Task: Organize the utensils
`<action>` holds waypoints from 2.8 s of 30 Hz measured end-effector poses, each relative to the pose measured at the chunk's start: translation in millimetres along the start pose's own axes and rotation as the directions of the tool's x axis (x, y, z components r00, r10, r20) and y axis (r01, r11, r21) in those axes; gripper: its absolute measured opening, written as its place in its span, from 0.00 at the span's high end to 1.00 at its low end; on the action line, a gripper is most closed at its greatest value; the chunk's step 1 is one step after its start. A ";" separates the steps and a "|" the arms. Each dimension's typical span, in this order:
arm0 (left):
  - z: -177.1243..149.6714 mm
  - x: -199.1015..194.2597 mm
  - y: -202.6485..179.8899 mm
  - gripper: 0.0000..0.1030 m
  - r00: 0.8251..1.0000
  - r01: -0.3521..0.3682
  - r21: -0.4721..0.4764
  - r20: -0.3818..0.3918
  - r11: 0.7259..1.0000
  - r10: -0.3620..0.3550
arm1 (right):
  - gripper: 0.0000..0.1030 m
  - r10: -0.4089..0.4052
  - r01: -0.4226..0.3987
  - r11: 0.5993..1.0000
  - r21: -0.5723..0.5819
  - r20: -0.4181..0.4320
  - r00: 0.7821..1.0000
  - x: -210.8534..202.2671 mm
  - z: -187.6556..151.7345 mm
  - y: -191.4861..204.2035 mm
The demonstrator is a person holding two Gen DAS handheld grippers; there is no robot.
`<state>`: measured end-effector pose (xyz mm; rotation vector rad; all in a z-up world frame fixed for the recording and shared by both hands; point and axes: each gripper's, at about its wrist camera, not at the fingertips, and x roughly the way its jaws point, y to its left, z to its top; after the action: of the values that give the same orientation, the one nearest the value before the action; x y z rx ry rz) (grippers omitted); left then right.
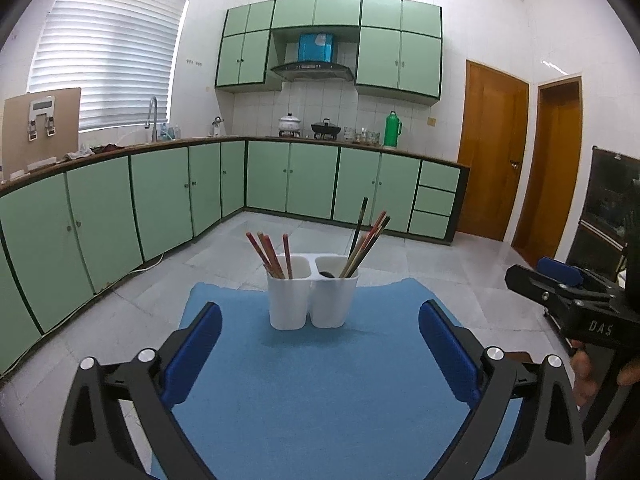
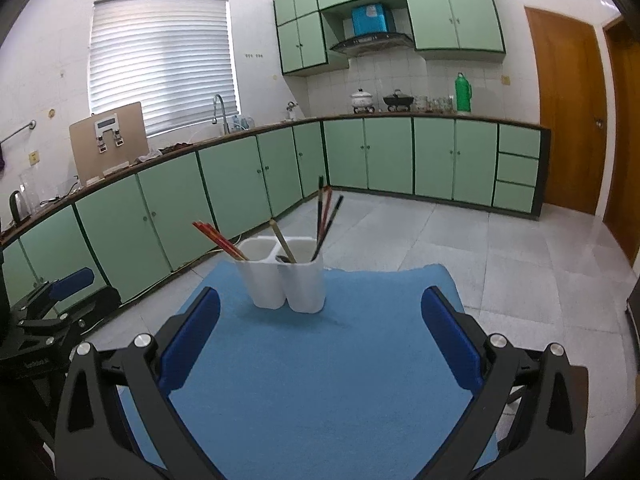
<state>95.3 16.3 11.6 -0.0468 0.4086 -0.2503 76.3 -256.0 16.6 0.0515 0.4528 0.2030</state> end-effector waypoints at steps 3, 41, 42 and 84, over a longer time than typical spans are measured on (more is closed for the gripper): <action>2.2 -8.5 -2.1 0.06 1.000 0.002 0.002 0.016 1.000 -0.002 | 0.05 0.011 -0.011 1.000 -0.016 0.012 1.000 -7.6 4.2 5.3; 4.9 -71.7 -18.4 0.06 0.991 -0.025 0.039 0.130 0.999 0.019 | 0.05 0.082 -0.071 0.992 -0.108 0.104 0.991 -74.6 6.0 37.6; 4.9 -72.2 -18.9 0.06 0.991 -0.026 0.040 0.130 0.999 0.020 | 0.05 0.082 -0.071 0.992 -0.108 0.104 0.991 -74.7 5.9 37.8; 7.3 -84.5 -22.1 0.06 0.989 -0.029 0.045 0.144 0.999 0.022 | 0.05 0.082 -0.070 0.992 -0.108 0.117 0.990 -80.2 5.2 37.3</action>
<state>18.1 15.9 53.1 -0.0129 0.2598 -0.2295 1.2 -236.1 59.2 -0.0208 0.3184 0.2967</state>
